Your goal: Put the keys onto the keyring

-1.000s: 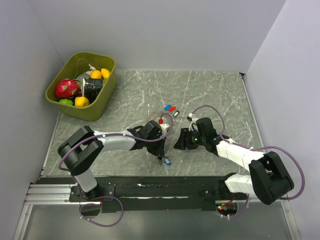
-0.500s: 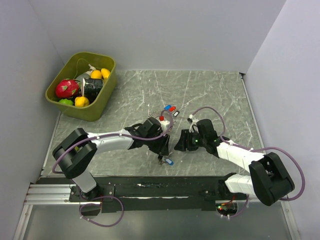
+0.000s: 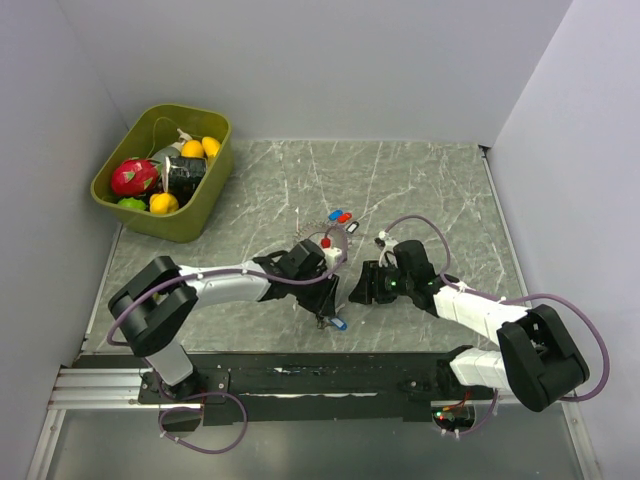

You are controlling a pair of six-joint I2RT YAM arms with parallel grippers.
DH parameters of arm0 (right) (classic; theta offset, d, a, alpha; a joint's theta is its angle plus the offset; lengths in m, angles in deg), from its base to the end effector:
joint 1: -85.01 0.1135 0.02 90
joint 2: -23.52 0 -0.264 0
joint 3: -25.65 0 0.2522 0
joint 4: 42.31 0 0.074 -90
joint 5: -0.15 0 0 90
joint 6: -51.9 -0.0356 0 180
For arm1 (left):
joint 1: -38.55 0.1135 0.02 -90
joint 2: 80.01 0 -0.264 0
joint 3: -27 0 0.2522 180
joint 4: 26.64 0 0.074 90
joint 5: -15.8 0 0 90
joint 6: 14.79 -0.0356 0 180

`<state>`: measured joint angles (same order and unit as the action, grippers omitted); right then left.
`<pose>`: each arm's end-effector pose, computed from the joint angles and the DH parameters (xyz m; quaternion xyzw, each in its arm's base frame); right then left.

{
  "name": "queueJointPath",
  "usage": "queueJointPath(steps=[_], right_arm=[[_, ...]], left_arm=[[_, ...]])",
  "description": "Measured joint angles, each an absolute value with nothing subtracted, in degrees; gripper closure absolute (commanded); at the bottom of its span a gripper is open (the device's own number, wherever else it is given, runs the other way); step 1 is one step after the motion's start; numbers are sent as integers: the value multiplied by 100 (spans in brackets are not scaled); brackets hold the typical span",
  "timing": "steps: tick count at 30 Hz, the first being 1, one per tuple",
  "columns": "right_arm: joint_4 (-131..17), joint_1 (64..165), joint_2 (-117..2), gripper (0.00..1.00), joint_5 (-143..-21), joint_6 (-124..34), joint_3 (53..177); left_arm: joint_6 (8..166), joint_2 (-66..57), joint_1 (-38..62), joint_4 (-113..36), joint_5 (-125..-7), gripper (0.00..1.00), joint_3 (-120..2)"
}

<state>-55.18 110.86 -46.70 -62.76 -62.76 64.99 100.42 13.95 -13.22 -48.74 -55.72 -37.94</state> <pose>0.1940 0.1120 0.1594 -0.1013 0.8931 0.3577 0.2534 0.1931 -0.2634 0.1706 0.2658 0.8936 -0.3230 0.1629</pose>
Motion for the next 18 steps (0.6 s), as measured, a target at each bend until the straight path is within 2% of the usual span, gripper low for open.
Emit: queueJointPath(steps=[6,15,18], right_arm=[[-5514,11086,-4665,43,-6276,-6296,6436],[-5514,11086,-4589,43,-6276,-6298,6436],[-5514,11086,-4539,43,-6280,-6303,6434]], left_arm=[[9987,1659,-1601,-5016,-5797,66,-3881],[10018,1865,-1864,-5226,-6569,98,-4118],[10035,1865,-1870,-5252,-6766,99,-4157]])
